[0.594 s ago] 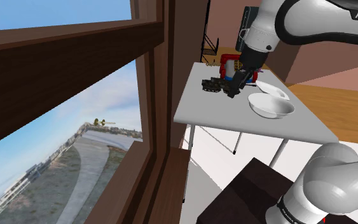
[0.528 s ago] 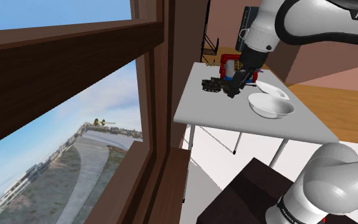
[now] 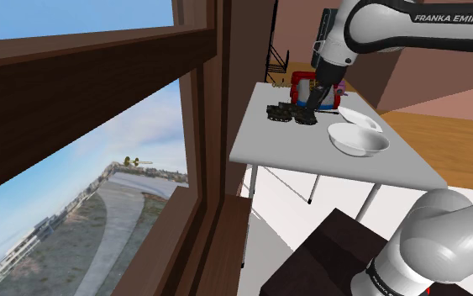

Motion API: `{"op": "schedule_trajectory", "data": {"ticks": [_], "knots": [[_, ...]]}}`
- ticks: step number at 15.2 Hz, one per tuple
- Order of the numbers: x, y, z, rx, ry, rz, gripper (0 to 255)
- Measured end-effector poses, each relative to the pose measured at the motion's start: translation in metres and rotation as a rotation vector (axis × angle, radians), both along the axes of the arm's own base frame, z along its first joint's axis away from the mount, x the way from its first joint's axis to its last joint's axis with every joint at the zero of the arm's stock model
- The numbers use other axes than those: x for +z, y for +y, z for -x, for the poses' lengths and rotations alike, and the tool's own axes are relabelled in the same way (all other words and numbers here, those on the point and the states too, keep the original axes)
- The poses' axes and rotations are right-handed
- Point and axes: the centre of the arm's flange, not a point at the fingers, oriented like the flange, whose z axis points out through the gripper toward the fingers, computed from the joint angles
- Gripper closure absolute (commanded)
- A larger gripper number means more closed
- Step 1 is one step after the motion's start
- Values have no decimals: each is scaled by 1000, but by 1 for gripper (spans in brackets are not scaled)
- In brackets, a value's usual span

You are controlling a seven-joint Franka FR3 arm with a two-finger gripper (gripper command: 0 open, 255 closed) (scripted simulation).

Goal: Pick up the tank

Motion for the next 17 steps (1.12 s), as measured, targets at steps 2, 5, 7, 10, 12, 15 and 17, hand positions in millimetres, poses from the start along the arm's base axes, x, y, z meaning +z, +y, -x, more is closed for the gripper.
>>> {"op": "schedule_trajectory", "data": {"ticks": [2, 5, 7, 10, 12, 15, 17], "knots": [[-5, -18, -11, 26, 6, 0, 0], [-9, -51, -35, 62, 15, 0, 0], [-14, -73, -52, 86, 21, 0, 0], [-20, -105, -76, 123, 30, 0, 0], [-23, -126, -92, 147, 36, 0, 0], [-31, -159, -119, 183, 45, 1, 0], [-35, -177, -137, 208, 52, 1, 0]]}}
